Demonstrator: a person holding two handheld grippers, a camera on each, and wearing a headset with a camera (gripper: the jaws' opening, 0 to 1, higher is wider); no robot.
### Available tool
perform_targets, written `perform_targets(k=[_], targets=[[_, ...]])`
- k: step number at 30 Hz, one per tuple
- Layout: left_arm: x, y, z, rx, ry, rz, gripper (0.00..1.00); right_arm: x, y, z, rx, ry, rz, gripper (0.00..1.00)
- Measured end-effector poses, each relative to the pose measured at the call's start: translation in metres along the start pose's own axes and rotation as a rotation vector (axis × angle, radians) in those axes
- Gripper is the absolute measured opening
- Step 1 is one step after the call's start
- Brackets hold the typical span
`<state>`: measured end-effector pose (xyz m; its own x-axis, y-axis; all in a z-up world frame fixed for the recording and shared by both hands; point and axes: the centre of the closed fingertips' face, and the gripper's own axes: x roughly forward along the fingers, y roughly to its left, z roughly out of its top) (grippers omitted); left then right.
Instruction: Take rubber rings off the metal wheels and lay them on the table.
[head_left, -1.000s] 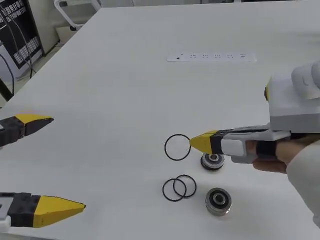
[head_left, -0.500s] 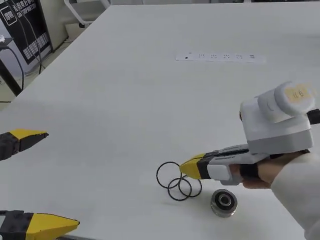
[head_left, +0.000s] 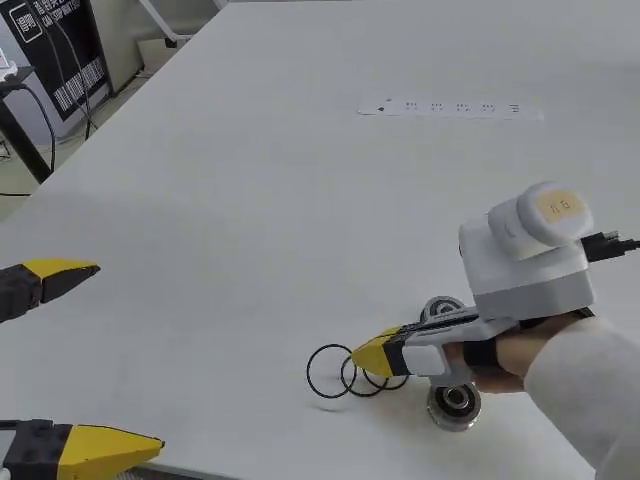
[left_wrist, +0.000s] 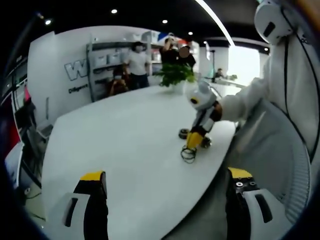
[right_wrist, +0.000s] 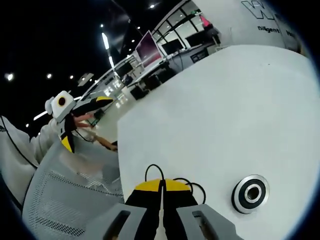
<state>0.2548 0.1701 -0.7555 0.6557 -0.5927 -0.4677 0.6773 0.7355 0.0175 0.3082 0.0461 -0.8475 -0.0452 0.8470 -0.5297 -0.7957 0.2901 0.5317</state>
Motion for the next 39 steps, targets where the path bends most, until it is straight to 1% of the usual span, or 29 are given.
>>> perform_targets(k=[3, 5, 8, 10, 14, 17, 24, 29, 31, 33, 34, 37, 39], targets=[[0.000, -0.001, 0.000, -0.002, 0.002, -0.003, 1.00, 0.002, -0.002, -0.003, -0.015, 0.016, -0.015, 0.00], [0.000, -0.001, 0.000, 0.000, 0.004, -0.002, 1.00, 0.003, -0.005, -0.005, -0.027, 0.025, -0.038, 0.00], [0.000, -0.002, 0.000, 0.000, 0.004, -0.003, 1.00, 0.005, -0.004, -0.008, -0.033, 0.031, -0.037, 0.00], [0.000, -0.003, 0.000, 0.001, 0.006, -0.003, 1.00, 0.006, -0.006, -0.008, -0.057, 0.033, -0.056, 0.00], [-0.001, -0.003, 0.001, 0.003, 0.007, -0.001, 1.00, 0.007, -0.007, -0.009, -0.075, 0.035, -0.062, 0.00], [-0.001, -0.003, 0.001, 0.006, 0.010, 0.000, 1.00, 0.009, -0.007, -0.011, -0.106, 0.043, -0.068, 0.00], [-0.001, -0.003, 0.002, 0.012, 0.012, 0.000, 1.00, 0.008, -0.008, -0.010, -0.126, 0.040, -0.074, 0.02], [0.000, -0.002, 0.004, 0.017, 0.014, -0.002, 1.00, 0.004, -0.010, -0.006, -0.140, 0.029, -0.081, 0.09], [0.001, -0.002, 0.005, 0.018, 0.014, -0.008, 1.00, 0.002, -0.009, -0.005, -0.137, 0.025, -0.063, 0.15], [0.003, -0.003, 0.005, 0.018, 0.018, -0.019, 1.00, -0.001, -0.010, -0.002, -0.129, 0.009, -0.064, 0.23], [0.004, -0.003, 0.005, 0.018, 0.020, -0.022, 1.00, -0.003, -0.011, -0.001, -0.134, 0.004, -0.069, 0.25], [0.007, -0.004, 0.003, 0.028, 0.038, -0.039, 1.00, -0.008, -0.008, 0.001, -0.149, -0.009, -0.056, 0.32], [0.009, -0.004, 0.006, 0.035, 0.036, -0.046, 1.00, -0.012, -0.007, 0.003, -0.164, -0.022, -0.055, 0.37]])
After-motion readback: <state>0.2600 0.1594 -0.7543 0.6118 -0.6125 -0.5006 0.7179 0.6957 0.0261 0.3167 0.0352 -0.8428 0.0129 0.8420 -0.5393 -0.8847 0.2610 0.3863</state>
